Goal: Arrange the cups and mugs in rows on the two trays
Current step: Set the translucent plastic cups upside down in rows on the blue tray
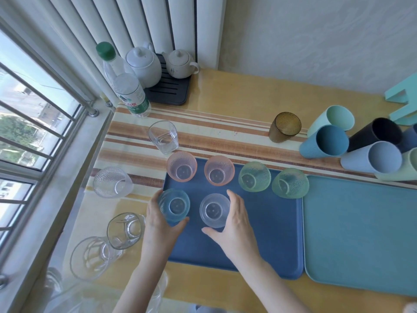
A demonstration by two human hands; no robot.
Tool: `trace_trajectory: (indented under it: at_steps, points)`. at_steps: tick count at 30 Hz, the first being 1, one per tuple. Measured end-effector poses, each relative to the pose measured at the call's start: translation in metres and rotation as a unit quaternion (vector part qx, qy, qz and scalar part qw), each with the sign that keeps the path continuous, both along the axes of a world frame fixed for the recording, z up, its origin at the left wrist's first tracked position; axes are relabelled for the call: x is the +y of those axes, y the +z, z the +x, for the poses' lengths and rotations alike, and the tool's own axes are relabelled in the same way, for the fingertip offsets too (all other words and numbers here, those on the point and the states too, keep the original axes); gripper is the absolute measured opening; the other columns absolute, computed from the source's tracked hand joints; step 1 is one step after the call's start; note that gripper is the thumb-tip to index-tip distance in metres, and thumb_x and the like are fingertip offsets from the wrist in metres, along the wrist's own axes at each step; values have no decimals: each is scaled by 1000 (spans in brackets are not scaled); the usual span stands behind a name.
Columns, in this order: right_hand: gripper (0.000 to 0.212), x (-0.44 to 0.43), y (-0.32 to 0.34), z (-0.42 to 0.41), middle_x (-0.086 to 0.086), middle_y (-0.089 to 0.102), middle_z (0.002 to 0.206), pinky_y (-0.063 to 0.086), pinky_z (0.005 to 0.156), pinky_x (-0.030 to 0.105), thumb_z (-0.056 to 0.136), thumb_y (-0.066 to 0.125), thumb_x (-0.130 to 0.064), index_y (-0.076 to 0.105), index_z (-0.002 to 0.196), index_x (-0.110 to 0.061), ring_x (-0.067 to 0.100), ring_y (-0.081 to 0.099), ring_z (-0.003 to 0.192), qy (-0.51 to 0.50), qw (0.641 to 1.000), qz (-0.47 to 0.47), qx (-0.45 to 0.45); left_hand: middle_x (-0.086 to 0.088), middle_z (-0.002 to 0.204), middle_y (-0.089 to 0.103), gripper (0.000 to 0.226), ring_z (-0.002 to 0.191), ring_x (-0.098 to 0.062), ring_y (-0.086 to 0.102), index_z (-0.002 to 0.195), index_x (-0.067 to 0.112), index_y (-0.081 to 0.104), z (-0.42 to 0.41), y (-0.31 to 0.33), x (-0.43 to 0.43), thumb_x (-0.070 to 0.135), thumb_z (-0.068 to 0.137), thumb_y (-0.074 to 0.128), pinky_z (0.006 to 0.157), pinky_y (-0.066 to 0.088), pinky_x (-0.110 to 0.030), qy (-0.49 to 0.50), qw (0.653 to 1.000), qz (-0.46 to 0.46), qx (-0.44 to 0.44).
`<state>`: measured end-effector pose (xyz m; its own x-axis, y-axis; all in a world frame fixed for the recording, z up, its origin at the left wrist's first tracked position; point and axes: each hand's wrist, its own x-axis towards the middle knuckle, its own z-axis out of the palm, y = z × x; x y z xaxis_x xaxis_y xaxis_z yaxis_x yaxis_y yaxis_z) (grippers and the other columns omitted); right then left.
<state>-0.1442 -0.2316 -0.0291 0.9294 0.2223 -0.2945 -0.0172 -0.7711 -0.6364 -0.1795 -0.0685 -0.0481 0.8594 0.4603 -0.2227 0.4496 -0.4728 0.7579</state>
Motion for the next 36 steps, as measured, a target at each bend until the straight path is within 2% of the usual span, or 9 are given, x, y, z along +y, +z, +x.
trace_trajectory:
  at_steps: [5, 10, 19, 23, 26, 29, 32, 33, 36]
  points:
    - [78, -4, -2, -4, -11, 41, 132, 42, 81, 17, 73, 74, -37, 28, 135, -23, 9, 44, 120, -21, 1000, 5, 3, -6, 124, 52, 81, 118, -24, 49, 129, 9, 41, -2, 0, 0, 7, 60, 84, 95, 35, -27, -2, 1000, 0, -6]
    - [73, 0, -3, -5, -12, 48, 125, 40, 74, 18, 71, 75, -37, 33, 130, -24, 9, 48, 113, -44, 999, 10, 1, -5, 122, 54, 78, 116, -25, 50, 127, 9, 43, -2, -1, 2, 7, 60, 83, 94, 36, -29, -5, 1000, 9, 3]
    - [74, 2, -8, -6, -11, 48, 125, 40, 77, 17, 69, 77, -37, 35, 129, -22, 10, 49, 114, -62, 998, 28, 9, 1, 120, 51, 77, 117, -22, 49, 128, 10, 41, -3, -1, 1, 6, 62, 82, 92, 34, -24, -12, 1000, -4, 8]
    - [90, -1, -8, -7, -8, 40, 139, 41, 91, 21, 68, 78, -41, 26, 138, -20, 11, 41, 127, -54, 998, 26, 37, -8, 127, 50, 87, 121, -26, 46, 132, 9, 38, -3, -1, 1, 8, 58, 84, 94, 32, -24, -12, 999, 1, 33]
    - [105, -8, 2, -9, -4, 27, 148, 36, 105, 28, 67, 77, -46, 13, 145, -19, 10, 31, 135, -46, 997, 28, 56, -8, 133, 42, 101, 124, -27, 42, 139, 13, 30, -7, 6, 3, 24, 57, 87, 102, 39, -40, -10, 998, 8, 63]
    - [91, -21, 24, 1, -5, 32, 144, 33, 107, 29, 72, 74, -43, 21, 143, -22, 9, 30, 133, -56, 998, 30, -13, -1, 135, 39, 91, 124, -27, 45, 139, 20, 30, -9, 32, 4, 36, 65, 79, 101, 41, -48, 13, 999, 32, 19]
    - [80, -24, 36, 38, -1, 36, 144, 23, 112, 29, 74, 73, -40, 33, 139, -16, 14, 27, 133, -31, 994, 3, -107, -2, 135, 43, 73, 125, -20, 40, 135, 15, 36, 14, 53, 11, 27, 74, 74, 105, 34, -34, -25, 993, 99, -59]
    - [80, -21, 38, 53, 1, 35, 145, 20, 113, 31, 74, 73, -40, 34, 139, -15, 17, 26, 135, -6, 993, -13, -116, -5, 135, 43, 71, 125, -19, 39, 134, 12, 38, 27, 54, 15, 25, 74, 74, 105, 32, -32, -44, 989, 122, -68]
    - [85, 0, 37, 88, 4, 28, 151, 12, 114, 33, 73, 71, -44, 29, 141, -14, 22, 21, 139, 78, 990, -65, -99, -14, 139, 39, 81, 129, -29, 37, 138, 8, 35, 67, 49, 22, 31, 72, 76, 107, 33, -43, -94, 984, 148, -20]
